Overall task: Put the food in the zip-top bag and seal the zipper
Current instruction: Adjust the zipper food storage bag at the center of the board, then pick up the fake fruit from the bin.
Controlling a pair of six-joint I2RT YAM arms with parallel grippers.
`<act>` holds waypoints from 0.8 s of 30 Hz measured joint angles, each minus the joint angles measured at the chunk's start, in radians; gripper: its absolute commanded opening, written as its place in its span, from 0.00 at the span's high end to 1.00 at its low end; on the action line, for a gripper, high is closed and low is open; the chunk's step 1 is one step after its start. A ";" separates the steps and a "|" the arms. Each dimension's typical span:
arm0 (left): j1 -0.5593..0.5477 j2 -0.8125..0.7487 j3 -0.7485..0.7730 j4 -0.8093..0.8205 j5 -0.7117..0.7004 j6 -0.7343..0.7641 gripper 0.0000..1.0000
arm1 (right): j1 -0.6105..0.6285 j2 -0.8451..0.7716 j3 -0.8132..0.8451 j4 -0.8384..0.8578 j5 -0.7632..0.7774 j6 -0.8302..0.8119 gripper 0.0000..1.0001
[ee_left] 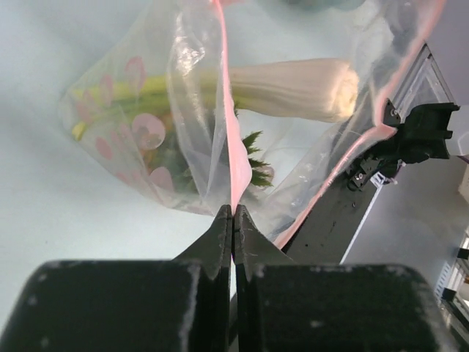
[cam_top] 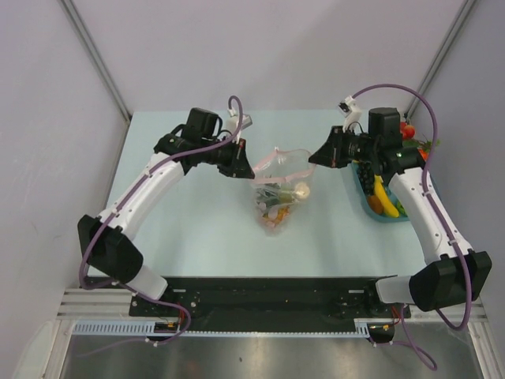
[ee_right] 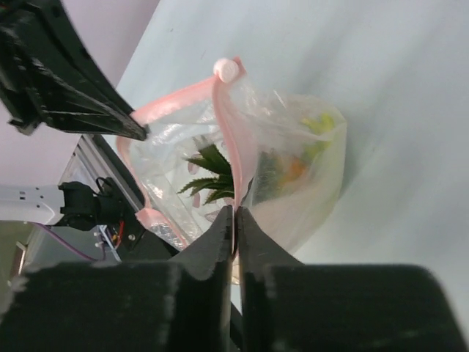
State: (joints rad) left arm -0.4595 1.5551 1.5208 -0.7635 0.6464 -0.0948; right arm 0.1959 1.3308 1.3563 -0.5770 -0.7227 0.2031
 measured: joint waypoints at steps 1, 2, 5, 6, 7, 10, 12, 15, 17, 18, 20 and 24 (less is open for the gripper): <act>0.002 -0.014 -0.005 0.004 -0.001 0.002 1.00 | 0.000 -0.002 0.000 -0.001 0.000 -0.006 0.65; 0.003 -0.029 -0.005 0.008 -0.001 0.009 1.00 | -0.002 -0.003 0.000 -0.002 0.000 -0.022 0.55; 0.020 -0.055 0.010 0.013 0.013 0.017 1.00 | -0.019 -0.008 0.000 -0.003 0.003 -0.063 0.20; 0.032 -0.055 0.018 0.014 0.018 0.017 1.00 | -0.031 -0.010 0.000 -0.003 0.006 -0.069 0.16; 0.044 -0.051 0.024 0.013 0.024 0.017 1.00 | -0.048 -0.011 0.000 -0.001 0.007 -0.073 0.12; 0.073 -0.036 0.047 0.013 0.050 0.016 1.00 | -0.142 -0.011 0.000 0.013 -0.003 -0.091 0.09; 0.079 -0.026 0.062 0.014 0.067 0.014 1.00 | -0.237 -0.011 0.001 0.022 0.000 -0.117 0.09; 0.078 -0.012 0.087 0.012 0.075 0.015 1.00 | -0.334 -0.009 0.007 0.024 0.034 -0.176 0.09; 0.077 -0.006 0.101 0.011 0.075 0.015 1.00 | -0.380 -0.002 0.013 0.022 0.056 -0.213 0.10; 0.077 -0.005 0.105 0.010 0.075 0.015 1.00 | -0.409 0.008 0.016 0.022 0.064 -0.236 0.11; 0.077 -0.003 0.111 0.011 0.076 0.014 1.00 | -0.460 0.038 0.023 0.021 0.084 -0.277 0.11; 0.077 0.000 0.113 0.014 0.076 0.008 1.00 | -0.521 0.119 0.024 0.016 0.150 -0.342 0.12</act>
State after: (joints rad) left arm -0.3820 1.5551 1.6333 -0.7494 0.7223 -0.0872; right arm -0.3252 1.4498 1.3808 -0.5610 -0.5724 -0.1387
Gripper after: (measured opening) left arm 0.004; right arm 0.878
